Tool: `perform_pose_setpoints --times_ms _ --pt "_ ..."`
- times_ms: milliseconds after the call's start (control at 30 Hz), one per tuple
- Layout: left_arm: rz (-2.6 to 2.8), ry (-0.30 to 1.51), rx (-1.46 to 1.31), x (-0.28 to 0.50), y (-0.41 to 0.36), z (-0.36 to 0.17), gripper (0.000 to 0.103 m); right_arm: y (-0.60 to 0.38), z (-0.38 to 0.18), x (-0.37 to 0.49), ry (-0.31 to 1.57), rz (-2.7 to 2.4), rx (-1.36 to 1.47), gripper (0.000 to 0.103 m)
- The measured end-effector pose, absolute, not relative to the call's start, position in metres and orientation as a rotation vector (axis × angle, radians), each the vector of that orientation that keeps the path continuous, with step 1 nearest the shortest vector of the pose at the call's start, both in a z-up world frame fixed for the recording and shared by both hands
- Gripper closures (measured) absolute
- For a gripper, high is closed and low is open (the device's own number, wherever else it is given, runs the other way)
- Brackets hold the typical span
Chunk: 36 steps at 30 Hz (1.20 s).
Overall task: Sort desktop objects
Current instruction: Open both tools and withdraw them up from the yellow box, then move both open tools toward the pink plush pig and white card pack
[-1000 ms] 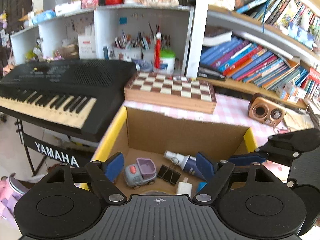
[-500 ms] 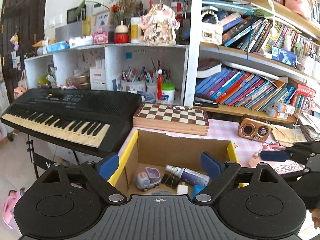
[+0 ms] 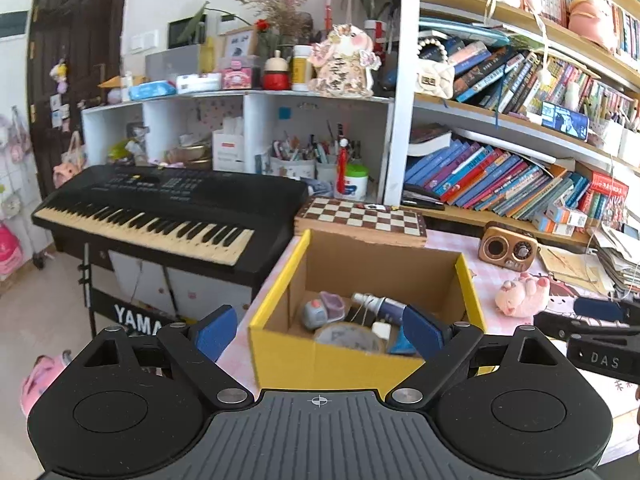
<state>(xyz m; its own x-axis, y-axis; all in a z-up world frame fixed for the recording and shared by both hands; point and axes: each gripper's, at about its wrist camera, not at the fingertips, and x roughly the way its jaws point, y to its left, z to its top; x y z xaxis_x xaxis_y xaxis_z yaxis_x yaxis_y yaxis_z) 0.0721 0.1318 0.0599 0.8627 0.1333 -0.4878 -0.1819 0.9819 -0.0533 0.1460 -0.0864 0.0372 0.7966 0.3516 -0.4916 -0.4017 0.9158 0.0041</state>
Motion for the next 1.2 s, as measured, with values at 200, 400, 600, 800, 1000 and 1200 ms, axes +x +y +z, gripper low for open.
perform_pose_setpoints --times_ms 200,400,600,800,1000,1200 --pt "0.216 0.474 -0.156 0.04 0.136 0.056 0.011 -0.086 0.03 0.109 0.507 0.386 -0.09 0.041" --pt "0.215 0.502 -0.156 0.021 0.135 0.049 0.01 -0.084 0.022 0.079 0.501 0.377 -0.089 0.039" --pt "0.201 0.528 -0.113 0.003 0.121 0.036 0.01 -0.081 0.011 0.047 0.491 0.364 -0.119 0.037" --pt "0.172 0.555 -0.088 -0.01 0.11 0.027 0.01 -0.081 0.001 0.027 0.511 0.366 -0.14 0.037" --pt "0.14 0.591 -0.063 -0.016 0.099 0.018 0.01 -0.084 -0.006 0.015 0.534 0.354 -0.146 0.035" --pt "0.109 0.62 -0.045 -0.019 0.087 0.011 0.01 -0.091 -0.01 0.011 0.554 0.329 -0.141 0.033"
